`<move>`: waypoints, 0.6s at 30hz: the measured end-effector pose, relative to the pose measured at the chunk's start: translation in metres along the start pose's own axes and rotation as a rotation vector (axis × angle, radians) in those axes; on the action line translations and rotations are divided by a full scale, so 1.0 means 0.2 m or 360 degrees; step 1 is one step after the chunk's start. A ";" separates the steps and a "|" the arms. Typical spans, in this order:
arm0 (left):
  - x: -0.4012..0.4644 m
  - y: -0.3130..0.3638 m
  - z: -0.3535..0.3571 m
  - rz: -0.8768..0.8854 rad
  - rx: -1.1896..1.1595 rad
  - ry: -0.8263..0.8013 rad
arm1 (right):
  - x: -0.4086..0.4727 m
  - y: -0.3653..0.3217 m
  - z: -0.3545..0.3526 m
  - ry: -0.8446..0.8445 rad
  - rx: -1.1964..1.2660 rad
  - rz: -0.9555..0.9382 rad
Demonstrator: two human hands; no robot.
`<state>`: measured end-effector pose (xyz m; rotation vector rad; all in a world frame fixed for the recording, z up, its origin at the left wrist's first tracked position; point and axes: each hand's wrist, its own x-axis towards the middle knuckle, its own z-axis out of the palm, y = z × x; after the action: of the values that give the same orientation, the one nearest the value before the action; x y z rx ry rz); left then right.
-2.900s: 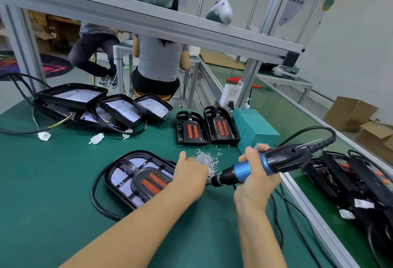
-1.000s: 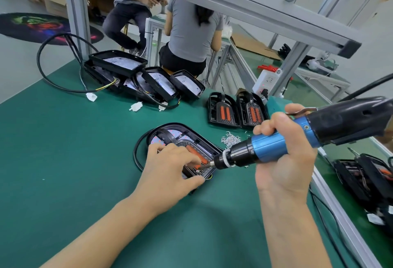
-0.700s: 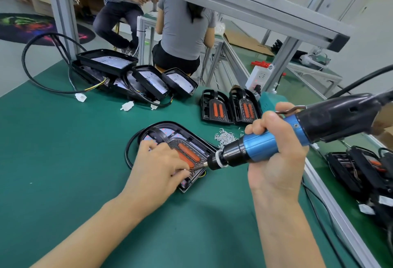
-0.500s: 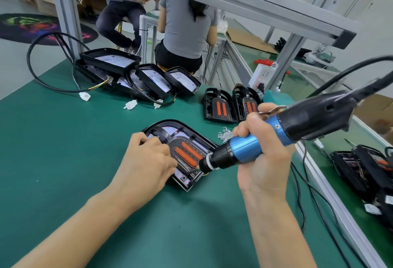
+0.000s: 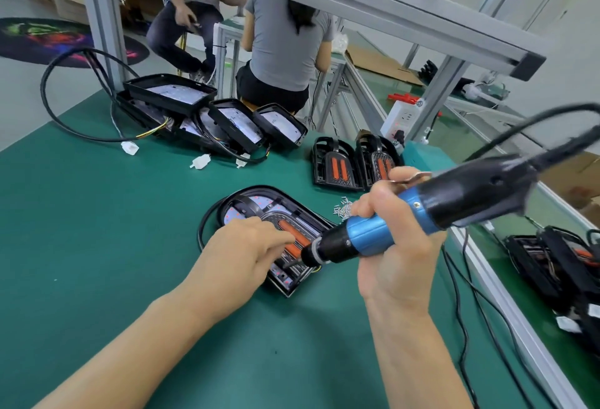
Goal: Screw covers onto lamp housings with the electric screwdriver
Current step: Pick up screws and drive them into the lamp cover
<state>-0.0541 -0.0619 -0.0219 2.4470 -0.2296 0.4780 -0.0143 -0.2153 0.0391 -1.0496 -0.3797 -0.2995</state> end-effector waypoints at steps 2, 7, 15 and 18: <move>0.01 0.01 0.00 -0.0080 -0.0220 0.0086 | 0.02 -0.04 -0.03 0.0116 0.0135 -0.0060; 0.04 0.03 0.04 -0.0190 -0.0426 0.0029 | 0.09 -0.14 -0.07 0.0256 0.0343 -0.0125; 0.13 0.11 0.10 -0.0096 -0.0287 -0.0070 | 0.10 -0.18 -0.14 0.0306 0.0333 -0.0151; 0.14 0.12 0.11 -0.0064 -0.0310 -0.0099 | 0.11 -0.18 -0.16 0.0330 0.0342 -0.0153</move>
<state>-0.0286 -0.0965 -0.0134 2.2731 -0.2408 0.3453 -0.0051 -0.2626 0.0623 -0.7825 -0.2687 -0.4397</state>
